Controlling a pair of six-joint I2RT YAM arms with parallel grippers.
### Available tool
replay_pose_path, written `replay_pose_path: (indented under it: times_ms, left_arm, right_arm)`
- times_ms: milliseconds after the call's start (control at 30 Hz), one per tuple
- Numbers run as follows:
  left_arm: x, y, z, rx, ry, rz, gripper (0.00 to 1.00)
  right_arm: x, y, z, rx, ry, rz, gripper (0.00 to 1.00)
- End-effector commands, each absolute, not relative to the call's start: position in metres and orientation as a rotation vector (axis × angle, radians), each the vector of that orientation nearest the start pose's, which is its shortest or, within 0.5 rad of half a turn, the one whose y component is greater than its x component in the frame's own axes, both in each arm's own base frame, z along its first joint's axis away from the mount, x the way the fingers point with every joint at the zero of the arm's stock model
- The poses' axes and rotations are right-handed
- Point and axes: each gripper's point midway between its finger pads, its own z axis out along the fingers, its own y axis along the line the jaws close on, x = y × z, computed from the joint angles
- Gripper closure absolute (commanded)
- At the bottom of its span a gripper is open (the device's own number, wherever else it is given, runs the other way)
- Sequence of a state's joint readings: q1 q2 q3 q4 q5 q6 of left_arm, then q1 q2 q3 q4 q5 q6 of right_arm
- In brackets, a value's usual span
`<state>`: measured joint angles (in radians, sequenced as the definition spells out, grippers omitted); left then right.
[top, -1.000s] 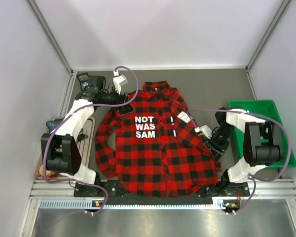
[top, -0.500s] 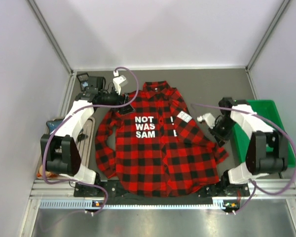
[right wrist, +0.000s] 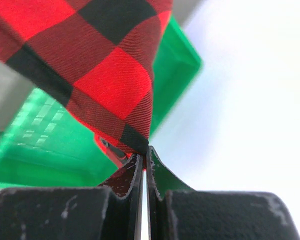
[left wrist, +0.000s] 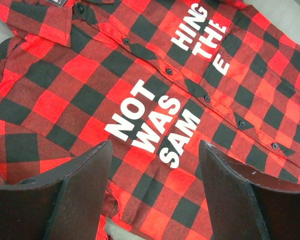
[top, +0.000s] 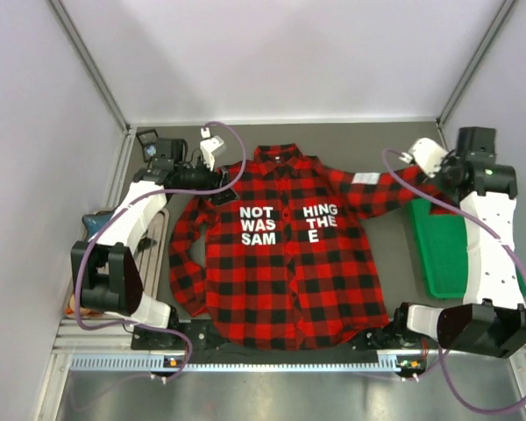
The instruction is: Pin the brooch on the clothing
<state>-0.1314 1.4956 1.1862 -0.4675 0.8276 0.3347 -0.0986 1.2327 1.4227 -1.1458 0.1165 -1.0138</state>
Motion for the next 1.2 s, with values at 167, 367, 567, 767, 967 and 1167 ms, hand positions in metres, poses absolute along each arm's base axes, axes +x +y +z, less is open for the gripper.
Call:
replay_pose_path:
  times_ms: [167,367,567,767,967,1167]
  left_arm:
    - [0.352,-0.163,0.201,0.885,1.941,-0.797,0.25]
    - [0.352,-0.157,0.198,0.88,1.971,-0.757,0.24]
    - [0.348,-0.152,0.198,0.885,2.004,-0.736,0.24]
    - [0.337,-0.143,0.199,0.88,2.047,-0.716,0.24]
    - [0.321,-0.121,0.198,0.868,2.144,-0.645,0.21]
    - [0.28,-0.073,0.188,0.861,2.302,-0.591,0.14]
  right_arm:
    - [0.304,-0.204,0.299,-1.02,2.209,-1.153,1.0]
    - [0.304,-0.219,0.252,-1.043,2.296,-1.15,1.0]
    - [0.295,-0.218,0.196,-1.142,2.383,-1.088,1.0]
    - [0.259,-0.219,0.143,-1.313,2.497,-1.031,0.89]
    - [0.256,-0.223,0.134,-1.283,2.541,-1.009,0.26]
    - [0.267,-0.181,0.174,-1.184,2.484,-0.739,0.06]
